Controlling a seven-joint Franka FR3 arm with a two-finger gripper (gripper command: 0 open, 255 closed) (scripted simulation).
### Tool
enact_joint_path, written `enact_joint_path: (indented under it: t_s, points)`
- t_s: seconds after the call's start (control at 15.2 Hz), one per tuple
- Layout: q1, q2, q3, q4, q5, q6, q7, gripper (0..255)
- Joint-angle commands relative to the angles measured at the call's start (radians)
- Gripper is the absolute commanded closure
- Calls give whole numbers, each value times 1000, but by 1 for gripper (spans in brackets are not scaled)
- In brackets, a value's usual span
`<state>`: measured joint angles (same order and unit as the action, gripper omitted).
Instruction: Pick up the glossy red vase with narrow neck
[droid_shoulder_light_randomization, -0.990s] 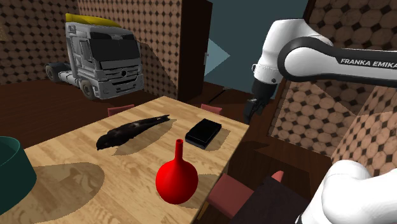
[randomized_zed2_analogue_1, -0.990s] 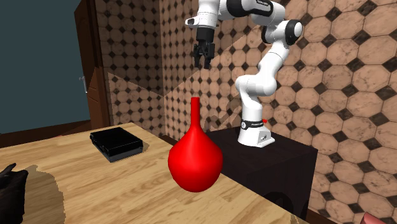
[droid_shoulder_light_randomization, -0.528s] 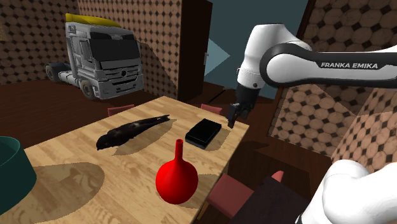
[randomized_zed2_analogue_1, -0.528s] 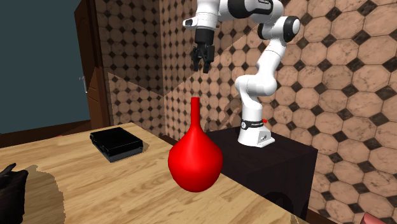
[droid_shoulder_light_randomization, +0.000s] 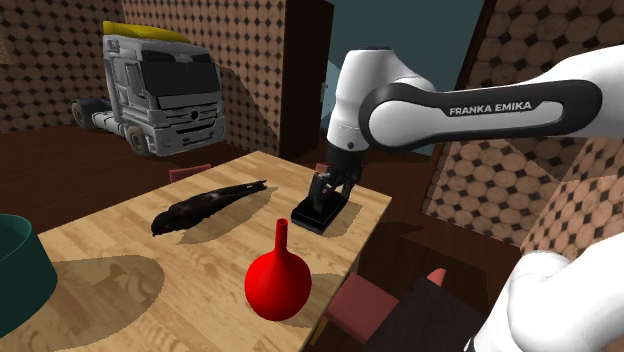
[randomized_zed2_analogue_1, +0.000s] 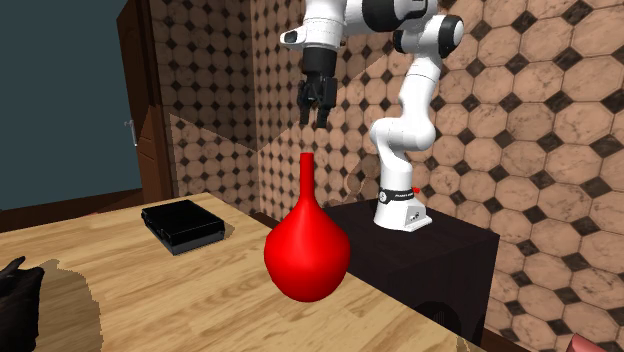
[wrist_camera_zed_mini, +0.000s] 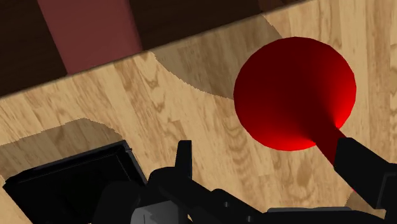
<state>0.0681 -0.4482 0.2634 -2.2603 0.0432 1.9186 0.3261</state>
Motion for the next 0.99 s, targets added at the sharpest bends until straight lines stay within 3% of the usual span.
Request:
enact_joint_path:
  t_s: [0.0, 0.46, 0.92]
  points:
    - [3, 62, 32, 43, 0, 24, 45, 0]
    - [14, 297, 131, 220, -49, 89, 207, 0]
    - [17, 322, 137, 162, -59, 170, 221, 0]
